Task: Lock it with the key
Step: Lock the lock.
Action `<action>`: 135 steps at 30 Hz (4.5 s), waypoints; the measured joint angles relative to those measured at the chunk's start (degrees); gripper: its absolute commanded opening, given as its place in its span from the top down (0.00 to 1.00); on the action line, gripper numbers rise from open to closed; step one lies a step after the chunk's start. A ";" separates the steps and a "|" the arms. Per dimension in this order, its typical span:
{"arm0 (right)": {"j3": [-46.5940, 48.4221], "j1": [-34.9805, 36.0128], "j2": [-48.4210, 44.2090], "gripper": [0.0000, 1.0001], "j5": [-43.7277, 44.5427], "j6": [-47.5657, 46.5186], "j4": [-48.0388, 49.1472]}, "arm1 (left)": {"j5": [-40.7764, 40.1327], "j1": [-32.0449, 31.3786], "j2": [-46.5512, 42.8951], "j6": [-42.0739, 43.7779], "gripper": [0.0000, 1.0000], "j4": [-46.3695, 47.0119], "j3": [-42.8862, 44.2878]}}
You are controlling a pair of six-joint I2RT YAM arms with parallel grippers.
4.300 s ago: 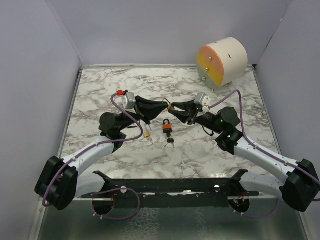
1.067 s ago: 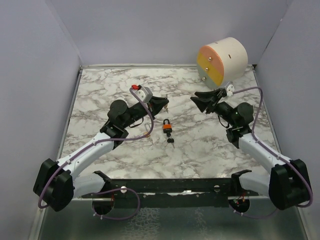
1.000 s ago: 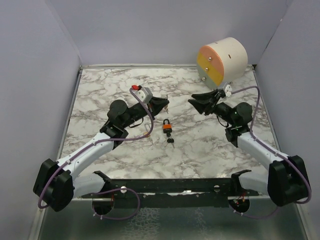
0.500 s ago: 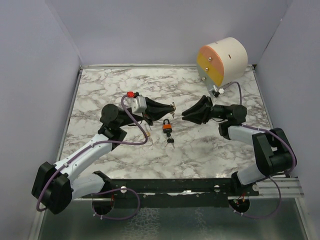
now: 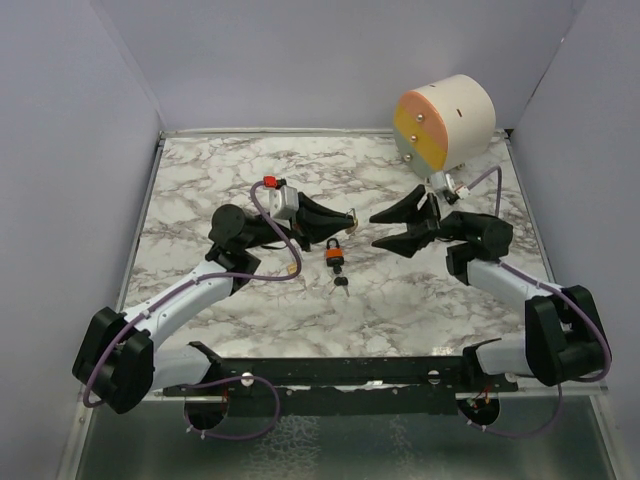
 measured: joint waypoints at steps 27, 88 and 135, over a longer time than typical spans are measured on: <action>0.04 3.17 -2.71 0.53 5.05 -3.21 -0.28 | 5.66 -0.13 5.55 -15.41 1.00 21.81 0.50; 3.28 7.87 -4.20 0.99 8.35 -16.57 -15.26 | 5.40 -0.46 2.60 -0.72 1.00 4.00 8.41; 2.25 8.85 -4.87 0.99 91.10 -25.68 -85.92 | -9.62 -3.50 3.41 7.17 1.00 -3.58 2.91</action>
